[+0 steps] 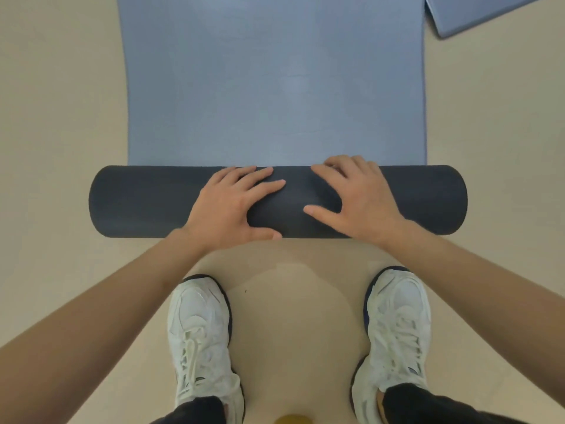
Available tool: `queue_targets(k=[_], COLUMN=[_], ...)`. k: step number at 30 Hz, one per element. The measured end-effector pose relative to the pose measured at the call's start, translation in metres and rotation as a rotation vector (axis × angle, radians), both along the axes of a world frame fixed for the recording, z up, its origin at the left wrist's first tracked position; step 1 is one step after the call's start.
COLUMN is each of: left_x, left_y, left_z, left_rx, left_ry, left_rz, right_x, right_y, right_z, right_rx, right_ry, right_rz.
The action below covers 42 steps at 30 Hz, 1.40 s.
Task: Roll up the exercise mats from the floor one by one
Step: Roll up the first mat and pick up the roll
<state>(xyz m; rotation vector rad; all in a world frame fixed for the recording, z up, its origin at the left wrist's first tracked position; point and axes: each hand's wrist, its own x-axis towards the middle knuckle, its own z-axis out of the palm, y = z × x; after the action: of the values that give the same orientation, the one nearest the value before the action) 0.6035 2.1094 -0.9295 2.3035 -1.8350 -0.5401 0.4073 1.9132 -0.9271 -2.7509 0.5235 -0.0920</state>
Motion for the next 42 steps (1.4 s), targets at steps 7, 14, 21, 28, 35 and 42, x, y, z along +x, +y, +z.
queue_targets(k=[7, 14, 21, 28, 35, 42], left_x=[0.034, 0.043, 0.006, 0.027, 0.072, 0.105], left_y=[-0.038, -0.045, -0.007, -0.021, -0.067, -0.104], left_z=[0.020, 0.025, 0.021, 0.014, 0.017, 0.019], left_rx=[0.171, -0.037, -0.428, -0.160, -0.034, 0.166], left_ry=[0.251, 0.027, -0.314, -0.384, -0.399, -0.353], left_rz=[0.091, 0.056, 0.100, 0.069, 0.051, 0.021], right_x=[-0.021, -0.003, 0.035, 0.076, 0.063, 0.075], right_y=[0.023, -0.007, -0.046, -0.086, -0.070, -0.096], right_z=[-0.014, -0.014, 0.022, 0.036, 0.013, 0.011], right_rx=[-0.311, -0.304, -0.062, 0.005, -0.276, -0.348], right_ry=[0.024, -0.039, 0.186, 0.319, -0.027, 0.355], right_rz=[0.039, 0.083, 0.058, -0.067, -0.043, 0.064])
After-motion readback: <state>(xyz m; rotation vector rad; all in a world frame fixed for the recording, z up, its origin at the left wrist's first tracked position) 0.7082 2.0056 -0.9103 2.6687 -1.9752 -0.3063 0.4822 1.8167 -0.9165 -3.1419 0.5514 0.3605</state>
